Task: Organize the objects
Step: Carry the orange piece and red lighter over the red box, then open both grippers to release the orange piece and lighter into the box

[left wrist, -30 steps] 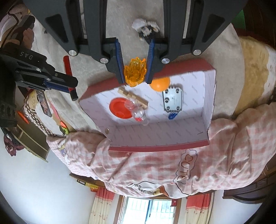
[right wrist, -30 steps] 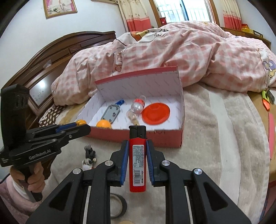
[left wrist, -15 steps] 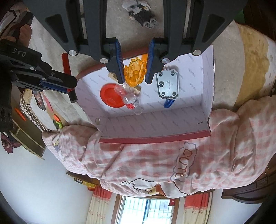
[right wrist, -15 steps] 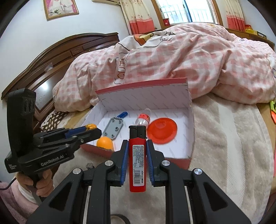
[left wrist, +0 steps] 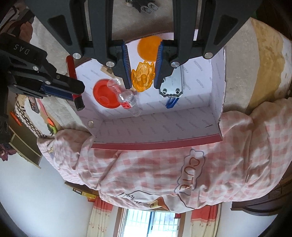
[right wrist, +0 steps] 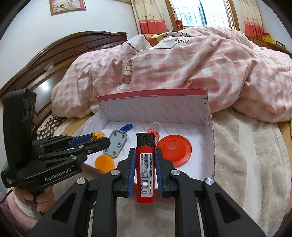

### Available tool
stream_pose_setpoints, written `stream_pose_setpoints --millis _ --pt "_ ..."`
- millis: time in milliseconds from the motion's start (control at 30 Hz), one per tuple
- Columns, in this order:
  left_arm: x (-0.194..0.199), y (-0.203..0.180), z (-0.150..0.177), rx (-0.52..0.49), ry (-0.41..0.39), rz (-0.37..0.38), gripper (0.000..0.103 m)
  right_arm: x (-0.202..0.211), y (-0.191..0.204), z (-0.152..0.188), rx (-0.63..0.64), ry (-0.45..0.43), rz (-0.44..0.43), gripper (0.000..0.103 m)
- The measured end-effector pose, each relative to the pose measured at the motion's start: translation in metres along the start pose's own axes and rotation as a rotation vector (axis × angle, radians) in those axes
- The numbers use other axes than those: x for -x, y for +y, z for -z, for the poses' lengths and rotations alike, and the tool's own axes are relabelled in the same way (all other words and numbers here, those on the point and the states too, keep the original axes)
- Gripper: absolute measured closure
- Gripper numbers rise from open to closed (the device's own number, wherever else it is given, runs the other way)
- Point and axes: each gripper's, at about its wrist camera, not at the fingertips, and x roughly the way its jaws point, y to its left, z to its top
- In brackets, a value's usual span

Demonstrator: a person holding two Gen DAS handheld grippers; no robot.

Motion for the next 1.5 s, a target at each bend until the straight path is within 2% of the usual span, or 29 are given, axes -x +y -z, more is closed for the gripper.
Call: stream_pose_setpoints --millis 767,1300,1333,1400,1500 --pt "-0.039 0.018 0.000 0.048 0.051 -0.046 0.079 -0.044 -0.013 -0.001 0.004 0.023 0.074 0.082" --pt "-0.051 0.019 0.002 0.061 0.084 -0.060 0.079 -0.055 -0.020 0.004 -0.005 0.040 0.085 0.082" --pt "-0.052 0.019 0.002 0.062 0.088 -0.057 0.078 -0.054 -0.020 0.003 -0.007 0.039 0.084 0.082" --pt "-0.053 0.020 0.002 0.067 0.098 -0.056 0.066 -0.055 -0.020 0.004 -0.007 0.039 0.083 0.082" --pt "-0.054 0.021 0.002 0.086 0.096 -0.051 0.059 -0.054 -0.019 0.004 0.001 0.040 0.085 0.079"
